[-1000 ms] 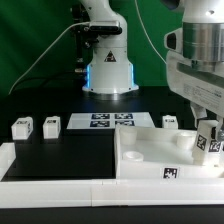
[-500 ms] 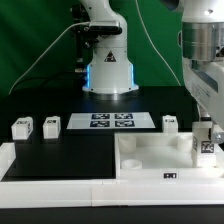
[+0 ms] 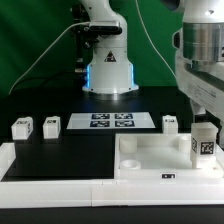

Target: Assemble one leg

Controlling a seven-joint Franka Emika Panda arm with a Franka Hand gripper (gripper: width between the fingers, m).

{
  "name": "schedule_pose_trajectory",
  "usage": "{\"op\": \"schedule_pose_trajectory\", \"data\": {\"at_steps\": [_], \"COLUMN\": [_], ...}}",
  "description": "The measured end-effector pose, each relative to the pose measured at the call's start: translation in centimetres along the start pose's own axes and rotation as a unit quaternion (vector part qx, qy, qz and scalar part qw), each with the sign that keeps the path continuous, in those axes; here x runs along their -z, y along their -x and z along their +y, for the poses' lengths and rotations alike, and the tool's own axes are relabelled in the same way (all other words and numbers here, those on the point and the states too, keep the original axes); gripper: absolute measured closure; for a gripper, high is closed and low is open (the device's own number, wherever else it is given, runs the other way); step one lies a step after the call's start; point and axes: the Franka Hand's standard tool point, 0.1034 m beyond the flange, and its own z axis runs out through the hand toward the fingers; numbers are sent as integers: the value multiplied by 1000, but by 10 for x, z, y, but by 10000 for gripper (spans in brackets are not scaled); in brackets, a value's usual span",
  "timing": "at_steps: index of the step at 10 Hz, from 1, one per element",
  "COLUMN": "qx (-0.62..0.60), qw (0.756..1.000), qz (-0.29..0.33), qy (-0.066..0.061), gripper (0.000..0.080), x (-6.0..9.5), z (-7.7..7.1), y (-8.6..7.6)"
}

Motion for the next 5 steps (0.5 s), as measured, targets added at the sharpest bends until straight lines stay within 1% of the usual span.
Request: {"op": "schedule_pose_trajectory", "data": {"at_steps": [2,4,5], "qx": [122,173,173], "qw": [993,985,985], "qz": [0,0,0], "qy": [0,0,0], "gripper": [153,151,151], "x": [0,0,0], "z": [0,0,0], "y": [-3,-1,-1]}}
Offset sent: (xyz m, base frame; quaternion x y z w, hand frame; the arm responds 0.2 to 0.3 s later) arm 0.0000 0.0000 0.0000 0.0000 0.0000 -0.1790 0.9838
